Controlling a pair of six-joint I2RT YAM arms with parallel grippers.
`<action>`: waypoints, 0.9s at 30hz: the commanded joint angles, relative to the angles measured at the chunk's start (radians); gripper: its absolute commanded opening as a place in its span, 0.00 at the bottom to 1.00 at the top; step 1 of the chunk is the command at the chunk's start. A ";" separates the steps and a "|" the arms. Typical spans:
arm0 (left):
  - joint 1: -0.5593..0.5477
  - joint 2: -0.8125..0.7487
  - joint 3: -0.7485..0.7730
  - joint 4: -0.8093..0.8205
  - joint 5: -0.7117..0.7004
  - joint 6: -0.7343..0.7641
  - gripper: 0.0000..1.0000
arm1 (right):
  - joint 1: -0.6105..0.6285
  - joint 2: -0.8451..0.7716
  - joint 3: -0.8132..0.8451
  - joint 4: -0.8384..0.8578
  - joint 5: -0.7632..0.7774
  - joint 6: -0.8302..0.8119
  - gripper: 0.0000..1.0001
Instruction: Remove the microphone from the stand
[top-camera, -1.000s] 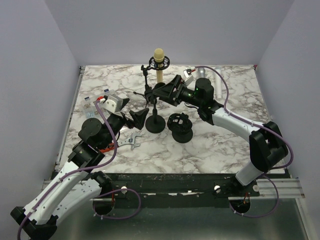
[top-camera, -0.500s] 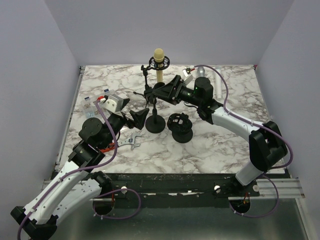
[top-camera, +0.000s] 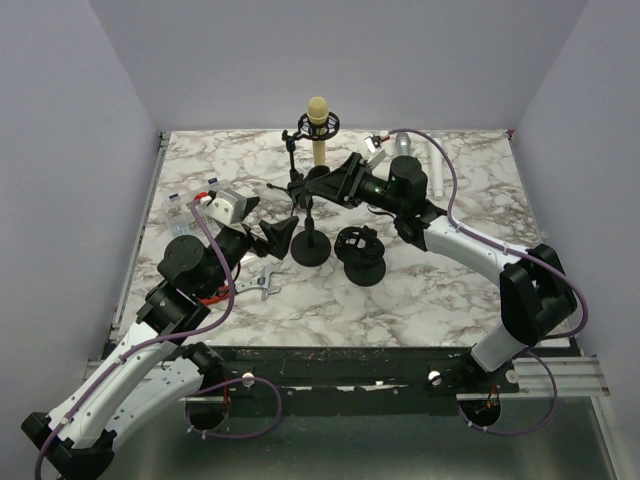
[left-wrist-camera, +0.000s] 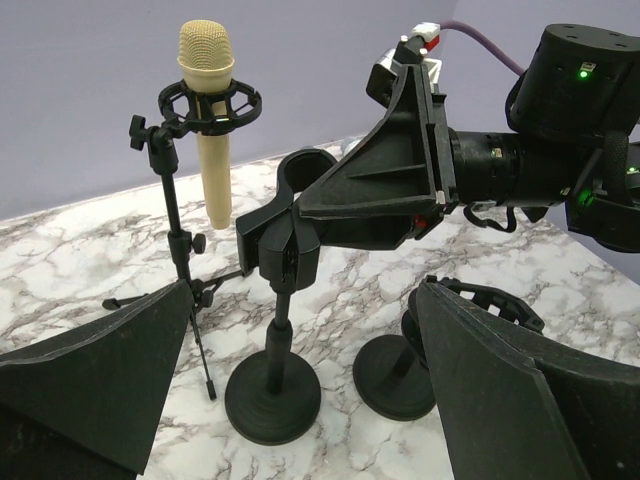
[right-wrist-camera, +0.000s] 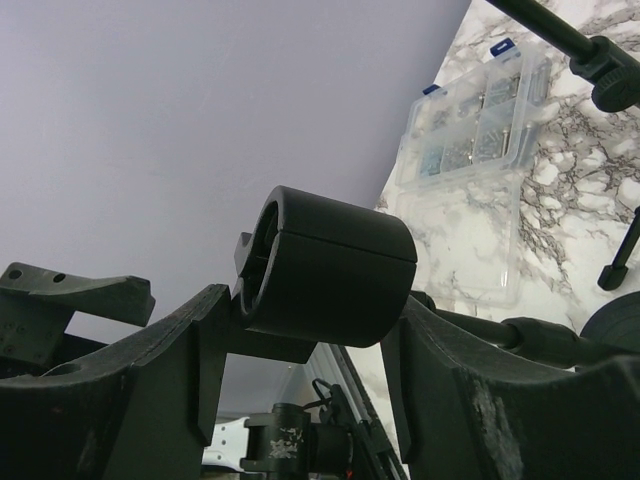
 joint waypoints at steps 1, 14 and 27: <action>-0.003 0.002 0.030 -0.004 0.001 -0.008 0.99 | 0.004 0.068 -0.086 -0.184 0.041 -0.094 0.62; -0.005 0.017 0.031 -0.007 0.003 -0.011 0.99 | 0.006 0.116 -0.151 -0.172 0.068 -0.122 0.61; -0.005 0.020 0.035 -0.007 0.000 -0.012 0.99 | 0.005 0.163 -0.139 -0.164 0.055 -0.129 0.63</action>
